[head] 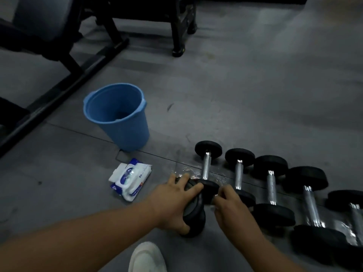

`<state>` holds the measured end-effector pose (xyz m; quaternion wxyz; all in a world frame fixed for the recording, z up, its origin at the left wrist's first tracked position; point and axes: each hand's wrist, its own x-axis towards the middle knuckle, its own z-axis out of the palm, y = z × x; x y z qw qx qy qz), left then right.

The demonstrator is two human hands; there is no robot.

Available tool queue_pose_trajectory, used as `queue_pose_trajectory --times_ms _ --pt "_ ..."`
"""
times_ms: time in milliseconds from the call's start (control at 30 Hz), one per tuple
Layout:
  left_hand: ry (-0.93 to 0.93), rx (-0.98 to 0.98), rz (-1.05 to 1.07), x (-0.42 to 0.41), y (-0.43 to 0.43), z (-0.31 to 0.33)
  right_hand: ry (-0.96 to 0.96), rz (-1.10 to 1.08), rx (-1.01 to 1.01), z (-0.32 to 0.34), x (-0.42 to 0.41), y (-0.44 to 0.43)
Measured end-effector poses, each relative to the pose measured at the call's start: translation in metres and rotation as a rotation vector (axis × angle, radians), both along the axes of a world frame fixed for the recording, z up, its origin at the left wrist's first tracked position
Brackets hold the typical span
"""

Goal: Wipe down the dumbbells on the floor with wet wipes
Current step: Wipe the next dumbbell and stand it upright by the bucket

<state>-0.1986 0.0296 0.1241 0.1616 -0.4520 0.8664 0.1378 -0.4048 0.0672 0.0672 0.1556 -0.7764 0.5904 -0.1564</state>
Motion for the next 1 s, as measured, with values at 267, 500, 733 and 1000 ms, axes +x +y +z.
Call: queue_pose_trajectory --times_ms 267,500,733,1000 --pt "-0.120 -0.127 0.233 0.049 -0.075 0.021 0.047 0.075 -0.158 0.024 0.050 -0.105" --pt "-0.136 -0.190 0.291 0.059 -0.137 0.014 0.033 0.067 -0.178 0.025 0.065 -0.158" --pt "-0.105 -0.151 0.267 0.044 -0.147 -0.011 0.104 0.083 -0.138 0.016 0.063 -0.167" --pt "-0.155 -0.086 0.250 0.042 -0.159 -0.014 0.070 0.064 -0.101 0.008 0.044 -0.166"
